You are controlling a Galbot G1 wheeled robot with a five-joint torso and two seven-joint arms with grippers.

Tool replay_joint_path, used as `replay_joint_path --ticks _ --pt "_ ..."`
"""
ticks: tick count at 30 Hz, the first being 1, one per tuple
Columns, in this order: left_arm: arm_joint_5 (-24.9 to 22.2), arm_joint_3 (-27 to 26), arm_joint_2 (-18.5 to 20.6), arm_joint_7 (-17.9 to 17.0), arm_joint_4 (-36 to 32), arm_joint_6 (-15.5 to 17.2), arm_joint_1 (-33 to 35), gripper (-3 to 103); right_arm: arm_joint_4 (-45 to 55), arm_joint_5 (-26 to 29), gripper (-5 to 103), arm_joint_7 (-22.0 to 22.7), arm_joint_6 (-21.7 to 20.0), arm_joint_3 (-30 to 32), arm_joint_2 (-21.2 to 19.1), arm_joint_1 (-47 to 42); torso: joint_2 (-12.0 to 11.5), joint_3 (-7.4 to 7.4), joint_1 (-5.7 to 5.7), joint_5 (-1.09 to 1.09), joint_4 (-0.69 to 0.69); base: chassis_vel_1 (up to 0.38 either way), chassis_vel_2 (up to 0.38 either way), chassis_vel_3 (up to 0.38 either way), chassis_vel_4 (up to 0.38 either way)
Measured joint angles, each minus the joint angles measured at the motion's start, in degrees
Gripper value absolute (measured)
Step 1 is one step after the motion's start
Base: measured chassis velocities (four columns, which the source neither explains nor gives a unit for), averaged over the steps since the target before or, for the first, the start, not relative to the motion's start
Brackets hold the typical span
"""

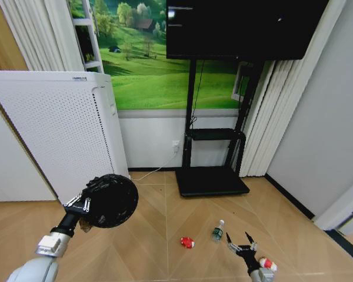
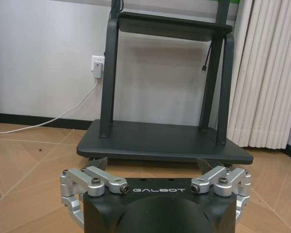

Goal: Pick up the trash bin and place the garbage on the floor into it.

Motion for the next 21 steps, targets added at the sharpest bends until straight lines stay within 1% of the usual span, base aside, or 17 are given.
replay_joint_path --ticks 5,9,11,12,14,15,18,21 --pt "0.0 0.1 0.0 0.0 0.2 0.0 -0.3 6 -0.1 -0.1 100 0.0 0.2 0.0 0.1 0.1 0.0 0.0 0.0 0.0 0.0 0.173 0.149 -0.152 -0.15" --pt "0.1 0.4 0.0 -0.1 0.5 0.0 -0.5 6 -0.5 -0.3 100 0.2 0.6 0.2 0.3 0.3 0.0 0.0 0.0 -0.02 0.0 0.211 0.217 -0.21 -0.232" --pt "0.1 0.5 0.0 -0.1 0.6 0.0 -0.5 6 -0.6 -0.5 100 0.4 0.7 0.2 0.3 0.3 0.0 0.0 0.0 0.02 0.0 0.25 0.219 -0.231 -0.256" --pt "0.1 0.5 0.0 -0.2 0.8 0.0 -0.6 6 -0.7 -0.8 100 1.5 0.7 0.2 0.4 0.4 0.0 0.0 0.0 -0.03 0.0 0.229 0.227 -0.234 -0.226" --pt "0.1 0.5 0.0 -0.2 0.9 0.0 -0.6 6 -0.7 -0.7 100 2.1 0.7 0.2 0.5 0.5 0.0 0.0 0.0 -0.05 0.01 0.229 0.214 -0.236 -0.226" --pt "0.1 0.5 0.0 -0.2 0.9 0.0 -0.6 6 -0.7 -0.7 100 2.4 0.7 0.1 0.5 0.5 0.0 0.0 0.0 -0.02 0.02 0.216 0.2 -0.237 -0.226" --pt "0.1 0.5 0.0 -0.2 1.0 0.0 -0.6 6 -0.6 -0.7 100 2.8 0.6 0.0 0.6 0.5 0.0 0.0 0.0 0.0 0.01 0.137 0.113 -0.149 -0.142" --pt "0.1 0.5 -0.1 -0.3 1.1 0.0 -0.6 6 -0.5 -0.8 100 3.3 0.5 0.0 0.6 0.5 0.0 0.0 0.0 0.0 0.02 0.017 0.012 -0.005 -0.012"
